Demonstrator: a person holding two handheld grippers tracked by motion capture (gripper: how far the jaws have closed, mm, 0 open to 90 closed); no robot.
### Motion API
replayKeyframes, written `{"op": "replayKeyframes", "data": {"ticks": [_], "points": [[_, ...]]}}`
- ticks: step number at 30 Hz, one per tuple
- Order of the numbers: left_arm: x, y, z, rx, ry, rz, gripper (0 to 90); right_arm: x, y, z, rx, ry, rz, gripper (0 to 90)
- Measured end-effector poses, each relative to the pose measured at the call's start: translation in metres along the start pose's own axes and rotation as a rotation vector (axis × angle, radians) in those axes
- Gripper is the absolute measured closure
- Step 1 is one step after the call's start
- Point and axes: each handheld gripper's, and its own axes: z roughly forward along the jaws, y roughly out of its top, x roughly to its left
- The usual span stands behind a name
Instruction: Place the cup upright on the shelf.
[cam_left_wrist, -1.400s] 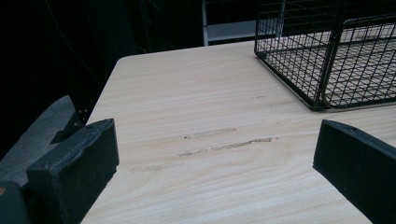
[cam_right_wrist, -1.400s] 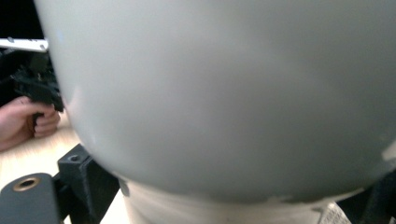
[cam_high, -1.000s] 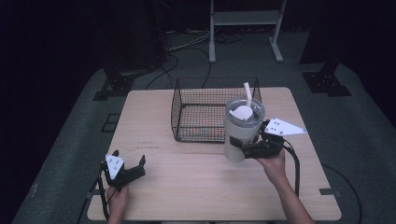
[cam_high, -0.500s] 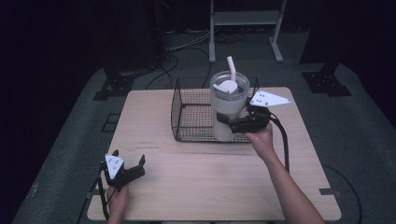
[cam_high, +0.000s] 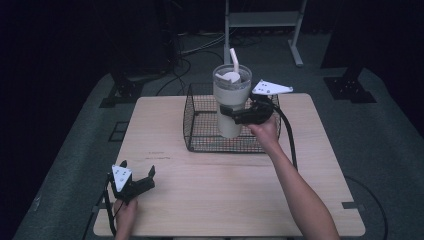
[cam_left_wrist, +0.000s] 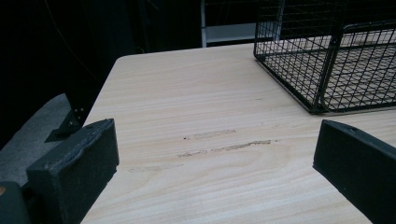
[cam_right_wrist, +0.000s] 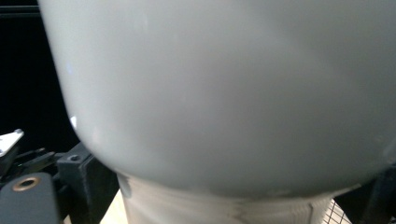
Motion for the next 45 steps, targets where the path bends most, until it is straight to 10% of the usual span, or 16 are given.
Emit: {"op": "replayKeyframes", "data": {"ticks": [24,45], "points": [[0.001,0.0,-0.001,-0.009,-0.01,0.001,0.0,-0.053,-0.013,0.056,0.074,-0.006,0.013,8.4],[0.003,-0.001,-0.002,-0.01,-0.019,-0.008,0.0,-0.063,-0.041,0.089,0.166,0.014,0.013,8.4]]}}
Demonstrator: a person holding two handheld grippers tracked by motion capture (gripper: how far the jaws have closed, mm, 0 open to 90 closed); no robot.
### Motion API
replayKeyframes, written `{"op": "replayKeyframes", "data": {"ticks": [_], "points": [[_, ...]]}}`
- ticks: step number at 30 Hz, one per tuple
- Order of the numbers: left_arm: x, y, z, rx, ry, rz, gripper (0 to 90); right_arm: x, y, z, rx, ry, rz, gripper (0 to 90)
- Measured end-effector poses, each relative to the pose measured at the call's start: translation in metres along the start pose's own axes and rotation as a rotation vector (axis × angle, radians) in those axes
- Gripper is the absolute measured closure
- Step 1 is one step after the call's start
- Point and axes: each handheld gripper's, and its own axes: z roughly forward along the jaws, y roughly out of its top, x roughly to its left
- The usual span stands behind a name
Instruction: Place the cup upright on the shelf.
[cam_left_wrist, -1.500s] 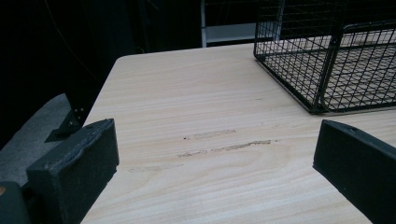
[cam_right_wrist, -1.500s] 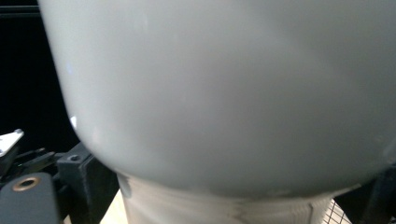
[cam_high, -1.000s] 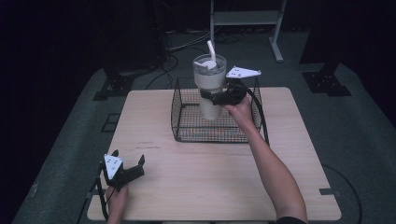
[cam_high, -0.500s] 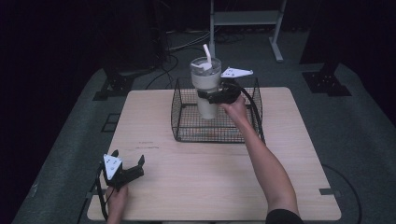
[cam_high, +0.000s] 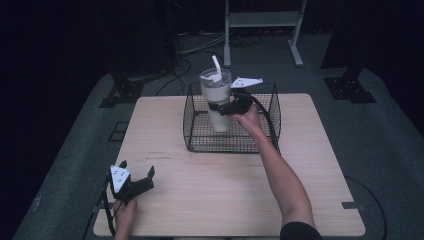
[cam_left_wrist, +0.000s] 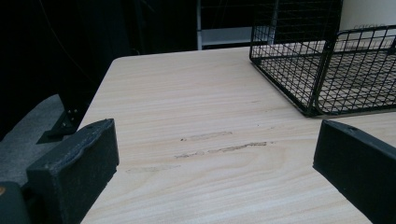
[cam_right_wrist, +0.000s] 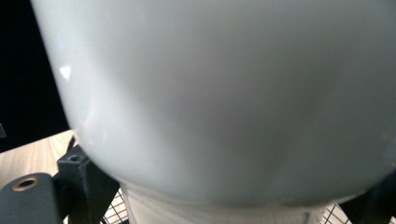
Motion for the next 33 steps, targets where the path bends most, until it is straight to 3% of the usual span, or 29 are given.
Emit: {"op": "replayKeyframes", "data": {"ticks": [3,10,16,19,22,25,26,33], "points": [[0.0,0.0,0.0,-0.001,0.0,0.0,0.0,-0.002,-0.004,0.007,0.042,0.006,0.007,8.4],[0.001,0.0,0.0,-0.003,0.0,-0.006,0.0,-0.006,-0.007,0.014,0.067,0.004,0.007,8.4],[0.001,0.0,0.0,-0.006,0.0,-0.007,0.0,-0.008,-0.008,0.028,0.158,0.021,-0.03,8.4],[0.001,0.0,0.0,-0.008,-0.001,-0.011,0.0,-0.006,-0.009,0.036,0.181,0.034,-0.07,8.4],[0.001,0.0,0.0,-0.008,-0.003,-0.013,0.0,-0.006,-0.011,0.04,0.184,0.039,-0.071,8.4],[0.001,0.0,0.0,-0.01,-0.006,-0.014,0.0,-0.005,-0.017,0.045,0.246,0.046,-0.09,8.3],[0.001,0.0,0.0,-0.011,-0.007,-0.013,0.0,-0.005,-0.018,0.044,0.233,0.051,-0.103,8.3],[0.001,0.0,-0.001,-0.009,-0.007,-0.011,0.0,-0.013,-0.023,0.036,0.221,0.071,-0.058,8.0]]}}
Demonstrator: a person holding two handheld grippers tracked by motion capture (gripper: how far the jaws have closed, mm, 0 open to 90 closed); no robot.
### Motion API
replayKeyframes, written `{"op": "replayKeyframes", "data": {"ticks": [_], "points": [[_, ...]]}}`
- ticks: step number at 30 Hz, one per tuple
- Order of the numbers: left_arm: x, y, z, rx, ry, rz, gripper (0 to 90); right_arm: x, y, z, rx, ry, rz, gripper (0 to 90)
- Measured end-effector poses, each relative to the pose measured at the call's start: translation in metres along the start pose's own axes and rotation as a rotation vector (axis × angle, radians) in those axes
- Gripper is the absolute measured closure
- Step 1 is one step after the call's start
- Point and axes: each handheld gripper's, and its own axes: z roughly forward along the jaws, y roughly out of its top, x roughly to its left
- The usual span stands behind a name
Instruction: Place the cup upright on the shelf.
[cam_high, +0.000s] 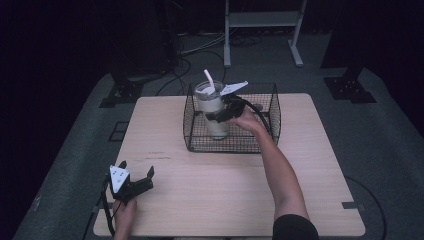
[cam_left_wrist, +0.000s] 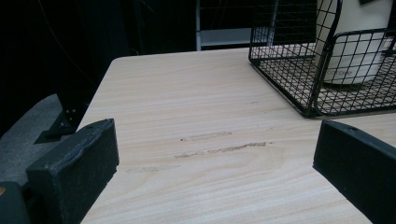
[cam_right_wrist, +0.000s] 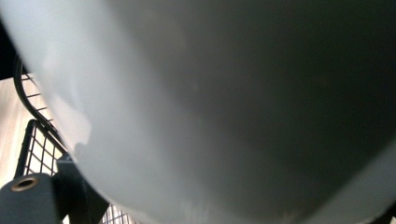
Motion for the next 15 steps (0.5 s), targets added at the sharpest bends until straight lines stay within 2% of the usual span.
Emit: {"op": "replayKeyframes", "data": {"ticks": [6,11,15], "points": [[-0.001,0.0,0.0,0.004,0.001,0.004,0.0,-0.001,-0.008,-0.009,-0.02,0.007,-0.007,8.2],[0.0,0.0,0.0,0.005,0.002,0.003,0.0,-0.001,-0.008,-0.011,-0.008,0.008,-0.016,8.2],[0.0,0.0,0.0,0.006,0.002,0.005,0.0,-0.002,-0.014,-0.014,-0.033,0.017,-0.031,8.2]]}}
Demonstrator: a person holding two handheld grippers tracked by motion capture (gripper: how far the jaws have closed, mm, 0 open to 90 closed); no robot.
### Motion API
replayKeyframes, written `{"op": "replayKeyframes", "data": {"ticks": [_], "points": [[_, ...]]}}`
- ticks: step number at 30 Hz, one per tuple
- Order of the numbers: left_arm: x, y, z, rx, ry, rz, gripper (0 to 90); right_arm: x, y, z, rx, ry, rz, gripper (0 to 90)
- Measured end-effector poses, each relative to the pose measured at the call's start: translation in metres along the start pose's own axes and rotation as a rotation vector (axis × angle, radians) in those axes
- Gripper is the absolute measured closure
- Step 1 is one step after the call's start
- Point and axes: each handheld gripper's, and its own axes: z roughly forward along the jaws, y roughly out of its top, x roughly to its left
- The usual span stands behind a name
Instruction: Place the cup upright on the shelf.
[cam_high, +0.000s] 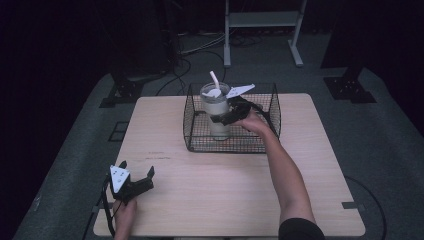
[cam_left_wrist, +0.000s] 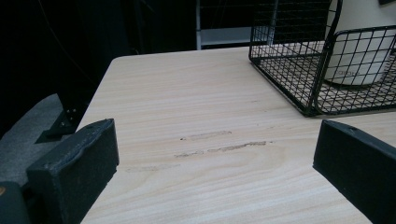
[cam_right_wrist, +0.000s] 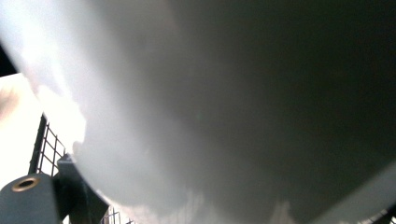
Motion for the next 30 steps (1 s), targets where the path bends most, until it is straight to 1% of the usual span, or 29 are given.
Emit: {"op": "replayKeyframes", "data": {"ticks": [3,4,7,12,16,18,21,24,25,30], "points": [[0.0,0.0,0.0,0.0,0.002,-0.004,0.0,-0.001,-0.002,-0.002,0.002,0.012,-0.007,8.4],[0.0,0.0,0.0,0.0,0.003,-0.005,0.0,-0.001,-0.002,-0.003,0.004,0.012,-0.017,8.4],[0.0,0.0,0.0,0.001,0.002,-0.002,0.0,0.0,-0.002,-0.004,0.013,0.012,-0.022,8.4],[0.0,0.0,0.0,0.003,0.003,0.003,0.0,0.002,-0.002,-0.011,0.047,0.001,-0.022,8.3],[-0.001,0.0,0.001,0.003,0.003,0.006,0.0,0.003,-0.006,-0.016,0.056,-0.009,-0.027,8.7],[-0.001,0.0,0.001,0.003,0.002,0.005,0.0,0.003,-0.008,-0.019,0.062,-0.009,-0.015,8.7],[-0.001,0.0,0.001,0.002,0.002,0.006,0.0,0.004,-0.007,-0.02,0.09,-0.022,-0.03,8.7],[-0.001,0.0,0.001,0.002,0.002,0.006,0.0,0.006,-0.006,-0.022,0.114,-0.03,-0.03,8.9],[-0.001,0.0,0.001,0.002,0.002,0.006,0.0,0.007,-0.005,-0.022,0.12,-0.038,-0.038,8.9],[-0.001,0.0,0.001,0.002,0.002,0.007,0.0,0.009,-0.004,-0.027,0.127,-0.043,-0.035,8.9]]}}
